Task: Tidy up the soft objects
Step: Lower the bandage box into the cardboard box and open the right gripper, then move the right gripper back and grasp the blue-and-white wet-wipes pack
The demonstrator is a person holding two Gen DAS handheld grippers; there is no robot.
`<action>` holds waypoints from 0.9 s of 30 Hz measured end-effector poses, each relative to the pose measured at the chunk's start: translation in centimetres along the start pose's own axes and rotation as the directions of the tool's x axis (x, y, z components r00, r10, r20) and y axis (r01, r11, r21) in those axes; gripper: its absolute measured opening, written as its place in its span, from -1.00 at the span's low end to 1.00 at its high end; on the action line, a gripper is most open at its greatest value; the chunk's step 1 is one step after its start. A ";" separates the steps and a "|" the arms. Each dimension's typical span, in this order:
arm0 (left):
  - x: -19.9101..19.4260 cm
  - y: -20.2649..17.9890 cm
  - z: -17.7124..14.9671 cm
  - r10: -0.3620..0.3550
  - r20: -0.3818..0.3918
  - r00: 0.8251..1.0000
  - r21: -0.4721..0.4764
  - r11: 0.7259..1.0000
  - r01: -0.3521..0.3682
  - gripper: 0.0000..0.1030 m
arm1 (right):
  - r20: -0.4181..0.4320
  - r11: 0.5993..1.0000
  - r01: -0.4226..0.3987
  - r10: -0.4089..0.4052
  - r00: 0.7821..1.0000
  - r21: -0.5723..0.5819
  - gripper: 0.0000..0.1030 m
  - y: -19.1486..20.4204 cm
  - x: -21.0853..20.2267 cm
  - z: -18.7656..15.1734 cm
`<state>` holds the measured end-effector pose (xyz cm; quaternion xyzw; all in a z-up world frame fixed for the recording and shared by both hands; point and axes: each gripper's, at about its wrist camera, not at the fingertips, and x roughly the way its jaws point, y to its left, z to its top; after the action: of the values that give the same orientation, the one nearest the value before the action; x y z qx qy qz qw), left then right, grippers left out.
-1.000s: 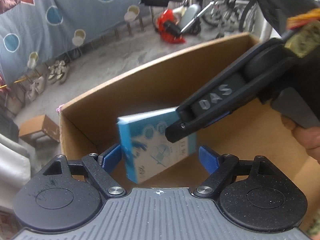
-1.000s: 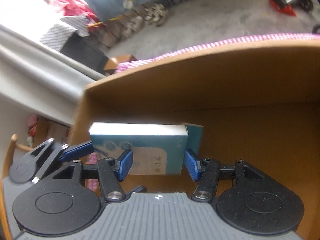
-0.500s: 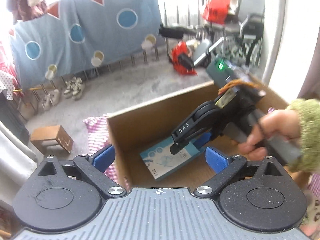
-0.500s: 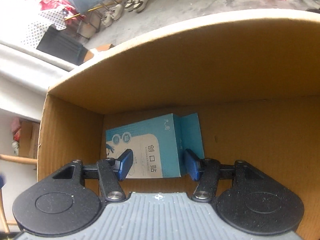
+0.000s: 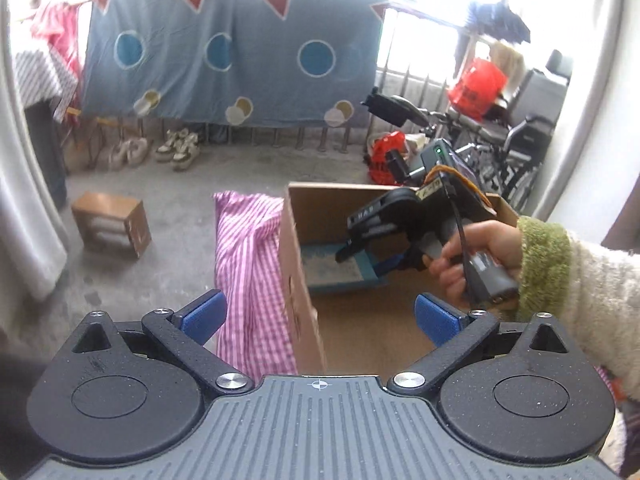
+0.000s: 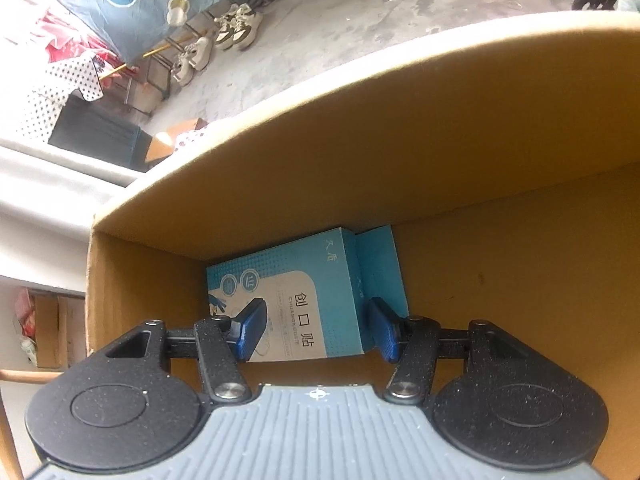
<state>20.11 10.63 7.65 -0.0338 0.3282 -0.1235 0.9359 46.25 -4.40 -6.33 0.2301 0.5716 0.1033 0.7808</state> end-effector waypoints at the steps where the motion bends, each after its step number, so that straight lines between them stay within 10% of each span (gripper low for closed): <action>1: -0.3 0.3 -0.5 -0.003 0.001 1.000 -0.021 1.000 0.003 0.97 | 0.006 1.000 0.002 -0.002 1.000 -0.005 0.15 0.1 0.0 -0.3; 11: -2.4 1.0 -4.3 -0.031 0.010 0.999 -0.086 0.996 0.032 0.98 | 0.044 0.999 0.002 0.000 0.999 -0.041 0.20 -0.6 -2.3 -1.1; 17: -4.4 0.7 -5.7 -0.053 0.028 0.998 -0.055 0.997 0.055 0.99 | 0.146 0.993 -0.093 0.103 0.984 -0.078 0.27 -2.4 -11.0 -3.7; 27: -4.1 -2.2 -9.2 -0.143 -0.085 0.986 0.045 0.988 0.147 0.99 | 0.150 0.936 -0.302 0.330 0.932 -0.179 0.42 -6.8 -22.3 -16.8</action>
<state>10.80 9.75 3.25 -0.0286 0.3596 -0.2008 0.9108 22.49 -15.78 5.26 0.2670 0.4453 0.2504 0.8171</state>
